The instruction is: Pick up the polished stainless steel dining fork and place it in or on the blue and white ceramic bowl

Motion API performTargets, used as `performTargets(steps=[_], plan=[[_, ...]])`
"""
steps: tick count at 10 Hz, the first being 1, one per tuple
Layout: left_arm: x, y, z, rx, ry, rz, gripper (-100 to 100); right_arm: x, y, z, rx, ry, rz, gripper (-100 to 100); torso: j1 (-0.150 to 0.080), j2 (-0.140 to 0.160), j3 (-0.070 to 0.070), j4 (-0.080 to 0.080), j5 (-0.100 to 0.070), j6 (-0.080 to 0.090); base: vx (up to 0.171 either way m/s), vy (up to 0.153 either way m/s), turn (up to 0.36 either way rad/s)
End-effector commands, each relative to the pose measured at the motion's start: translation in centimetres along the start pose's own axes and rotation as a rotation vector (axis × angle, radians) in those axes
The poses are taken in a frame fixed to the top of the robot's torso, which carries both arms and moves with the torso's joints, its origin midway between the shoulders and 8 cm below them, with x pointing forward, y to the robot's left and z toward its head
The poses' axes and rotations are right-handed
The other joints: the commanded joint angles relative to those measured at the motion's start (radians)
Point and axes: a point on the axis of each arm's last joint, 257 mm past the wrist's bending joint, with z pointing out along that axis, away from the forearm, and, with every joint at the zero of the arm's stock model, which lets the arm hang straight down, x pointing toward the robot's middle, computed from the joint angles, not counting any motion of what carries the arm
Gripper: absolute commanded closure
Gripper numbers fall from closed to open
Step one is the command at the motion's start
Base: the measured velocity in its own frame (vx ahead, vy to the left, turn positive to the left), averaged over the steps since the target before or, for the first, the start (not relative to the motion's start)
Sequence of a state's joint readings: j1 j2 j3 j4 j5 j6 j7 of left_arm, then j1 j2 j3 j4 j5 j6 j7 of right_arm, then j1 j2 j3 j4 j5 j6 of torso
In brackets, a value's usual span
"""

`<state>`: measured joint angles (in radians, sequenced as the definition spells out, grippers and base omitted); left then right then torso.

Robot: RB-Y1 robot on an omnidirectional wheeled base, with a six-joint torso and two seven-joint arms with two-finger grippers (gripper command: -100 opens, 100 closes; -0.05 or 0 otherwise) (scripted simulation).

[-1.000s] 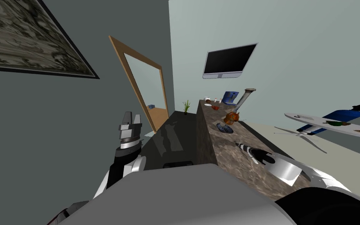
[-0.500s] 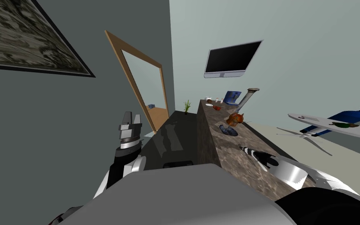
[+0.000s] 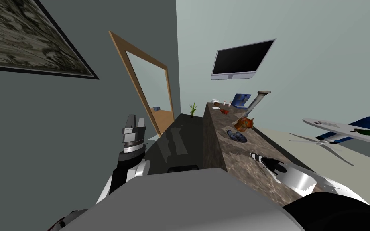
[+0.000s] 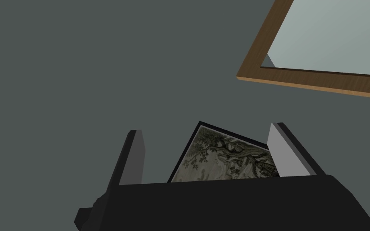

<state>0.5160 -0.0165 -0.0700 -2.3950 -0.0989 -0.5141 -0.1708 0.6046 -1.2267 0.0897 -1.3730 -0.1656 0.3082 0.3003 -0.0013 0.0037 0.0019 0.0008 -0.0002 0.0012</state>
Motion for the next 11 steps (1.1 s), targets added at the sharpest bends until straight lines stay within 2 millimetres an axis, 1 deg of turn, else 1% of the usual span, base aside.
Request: performTargets(steps=[1, 4, 5, 6, 7, 8, 9, 10, 11], plan=[[0.0, 0.0, 0.0, 0.0, 0.0, 0.0, 0, 0.0, 0.0, 0.0, 0.0, 0.0, 0.0, 100, 0.0, 0.0, 0.0, 0.0, 0.0, 0.0, 0.0, -0.01, -0.012], [0.0, 0.0, 0.0, 0.0, 0.0, 0.0, 0, -0.1, -0.1, 0.0, 0.002, -0.002, -0.005, 100, 0.0, -0.001, -0.001, 0.0, -0.002, -0.001, 0.0, 0.0, 0.0], [0.0, 0.0, 0.0, 0.0, 0.0, 0.0, 0, -0.1, -0.1, 0.0, 0.002, -0.002, -0.005, 0, 0.0, -0.001, -0.001, 0.0, -0.003, -0.001, 0.0, 0.0, 0.0], [0.0, 0.0, 0.0, 0.0, 0.0, 0.0, 0, -0.9, 0.5, -0.4, -0.009, -0.004, -0.006, 100, 0.0, -0.001, -0.001, 0.0, -0.003, -0.001, -0.035, 0.048, -0.085], [0.0, 0.0, 0.0, 0.0, 0.0, 0.0, 0, -1.2, 0.7, -0.5, -0.013, -0.006, -0.009, 100, 0.003, 0.001, 0.0, 0.0, -0.002, 0.0, -0.044, 0.068, -0.086], [0.0, 0.0, 0.0, 0.0, 0.0, 0.0, 0, -1.0, 0.7, -0.3, -0.011, -0.006, -0.008, 100, 0.005, 0.002, 0.001, 0.0, -0.001, 0.0, -0.017, 0.029, -0.018], [0.0, 0.0, 0.0, 0.0, 0.0, 0.0, 0, -1.0, 0.7, -0.3, -0.011, -0.005, -0.008, 0, 0.003, 0.001, 0.001, 0.0, -0.001, 0.0, -0.004, 0.006, -0.001], [0.0, 0.0, 0.0, 0.0, 0.0, 0.0, 0, -3.8, -0.7, -0.7, 0.022, -0.037, -0.02, 100, 0.002, 0.0, 0.0, 0.0, -0.002, 0.0, -0.016, 0.078, 0.099], [0.0, 0.0, 0.0, 0.0, 0.0, 0.0, 0, -4.5, -1.3, -0.9, 0.036, -0.042, -0.024, 100, 0.006, -0.001, 0.0, 0.001, 0.0, -0.002, -0.007, 0.114, 0.1]])
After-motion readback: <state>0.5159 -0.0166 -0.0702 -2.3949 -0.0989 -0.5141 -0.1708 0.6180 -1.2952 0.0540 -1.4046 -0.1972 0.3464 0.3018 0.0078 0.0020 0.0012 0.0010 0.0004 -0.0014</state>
